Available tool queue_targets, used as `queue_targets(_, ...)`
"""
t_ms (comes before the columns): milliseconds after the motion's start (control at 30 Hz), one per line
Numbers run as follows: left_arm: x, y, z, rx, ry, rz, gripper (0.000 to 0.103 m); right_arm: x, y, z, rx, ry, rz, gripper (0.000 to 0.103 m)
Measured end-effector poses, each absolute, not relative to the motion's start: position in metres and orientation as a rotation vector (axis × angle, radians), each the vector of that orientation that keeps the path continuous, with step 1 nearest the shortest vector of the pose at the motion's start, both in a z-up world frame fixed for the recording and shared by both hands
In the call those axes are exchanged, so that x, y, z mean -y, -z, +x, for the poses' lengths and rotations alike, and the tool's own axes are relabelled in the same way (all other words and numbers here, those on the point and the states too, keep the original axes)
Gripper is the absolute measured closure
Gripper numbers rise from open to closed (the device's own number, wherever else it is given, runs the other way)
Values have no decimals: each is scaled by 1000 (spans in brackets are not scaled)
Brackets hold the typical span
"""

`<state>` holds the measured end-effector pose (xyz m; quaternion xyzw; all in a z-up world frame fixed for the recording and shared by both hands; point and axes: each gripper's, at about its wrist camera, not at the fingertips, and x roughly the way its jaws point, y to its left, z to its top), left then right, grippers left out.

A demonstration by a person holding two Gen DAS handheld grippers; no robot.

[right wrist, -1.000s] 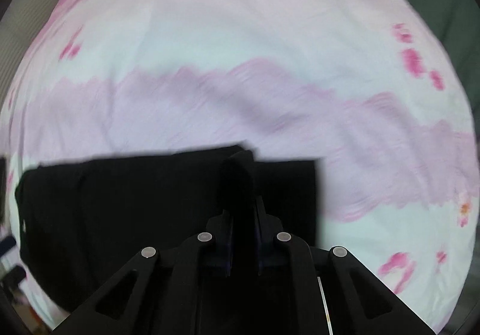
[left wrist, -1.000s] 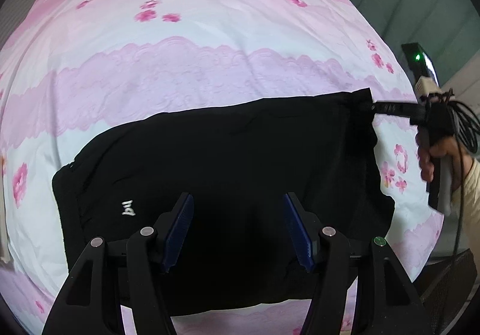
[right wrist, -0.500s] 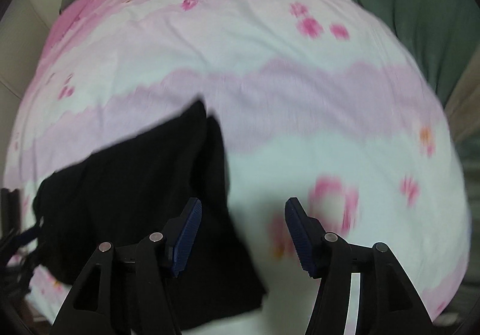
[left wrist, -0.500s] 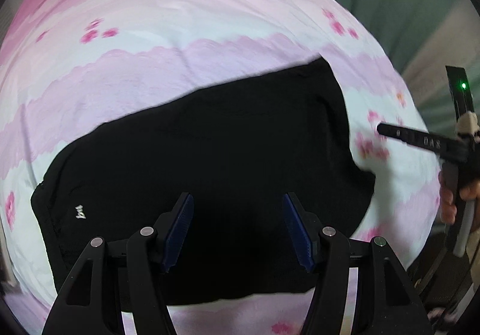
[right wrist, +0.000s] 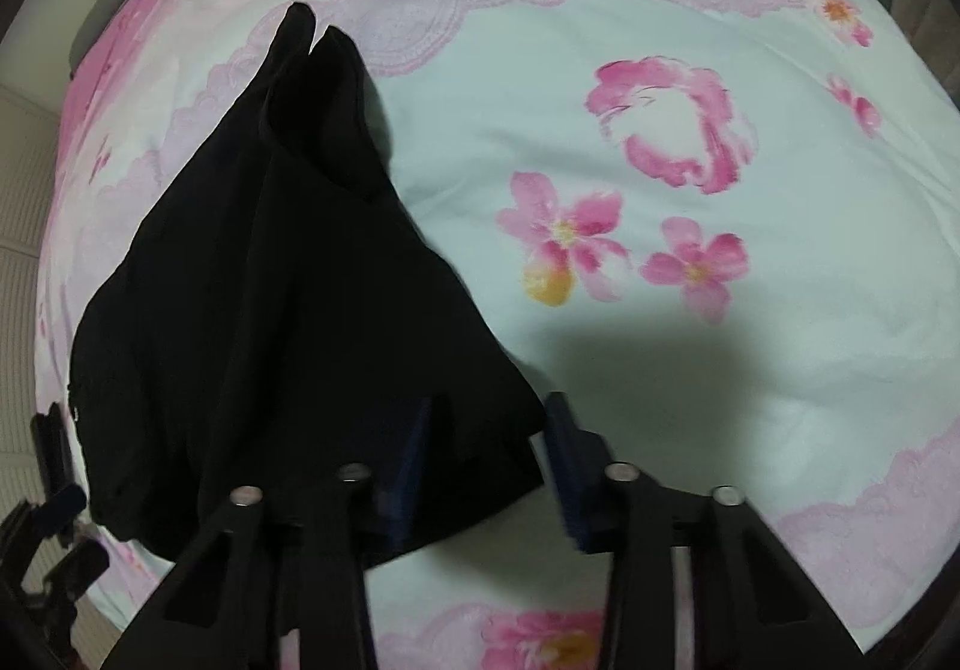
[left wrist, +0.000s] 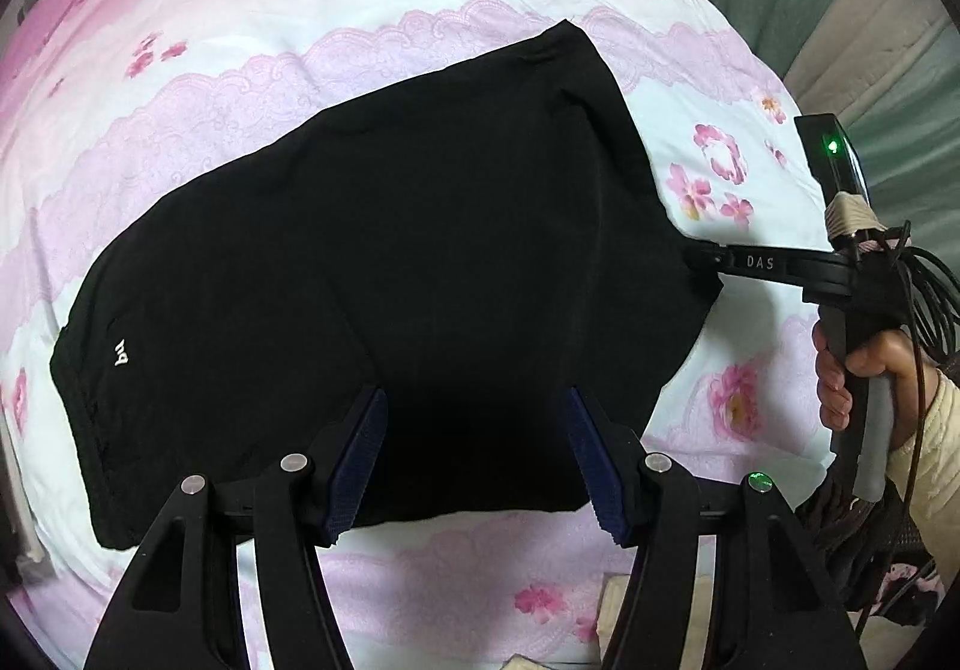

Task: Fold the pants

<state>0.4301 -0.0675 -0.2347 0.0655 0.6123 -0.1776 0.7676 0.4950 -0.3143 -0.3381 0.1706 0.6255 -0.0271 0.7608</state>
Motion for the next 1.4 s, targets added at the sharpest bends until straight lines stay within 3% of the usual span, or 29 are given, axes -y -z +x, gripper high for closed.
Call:
queue_targets(67, 65, 231, 425, -1319, 376, 138, 42, 312, 338, 492, -1363, 65, 345, 92)
queue_targets(267, 51, 226, 409, -1314, 302, 95, 42, 314, 327, 463, -1337, 69, 347, 91)
queue_targets(333, 43, 225, 404, -1317, 262, 70, 42, 312, 330, 464, -1360, 59, 325, 71)
queue_targets(367, 40, 225, 402, -1318, 249, 57, 42, 310, 329, 464, -1374, 77, 303, 49)
queue_targets(400, 34, 223, 397, -1315, 230, 40, 42, 311, 322, 462, -1359, 102, 283, 41)
queue_targets(600, -23, 212, 371, -1252, 126, -35, 40, 272, 259, 445, -1228, 62, 169, 41)
queue_targets(700, -64, 206, 360, -1222, 75, -69, 39, 240, 234, 438, -1195, -18, 107, 33)
queue_targets(800, -107, 203, 353, -1196, 51, -78, 37, 188, 215, 438, -1177, -132, 63, 33)
queue_targets(1200, -233, 238, 390, -1199, 321, -13, 30, -12, 229, 420, -1236, -282, -41, 33)
queue_targets(1400, -265, 262, 427, -1218, 501, -184, 30, -83, 246, 422, -1308, -286, -85, 33)
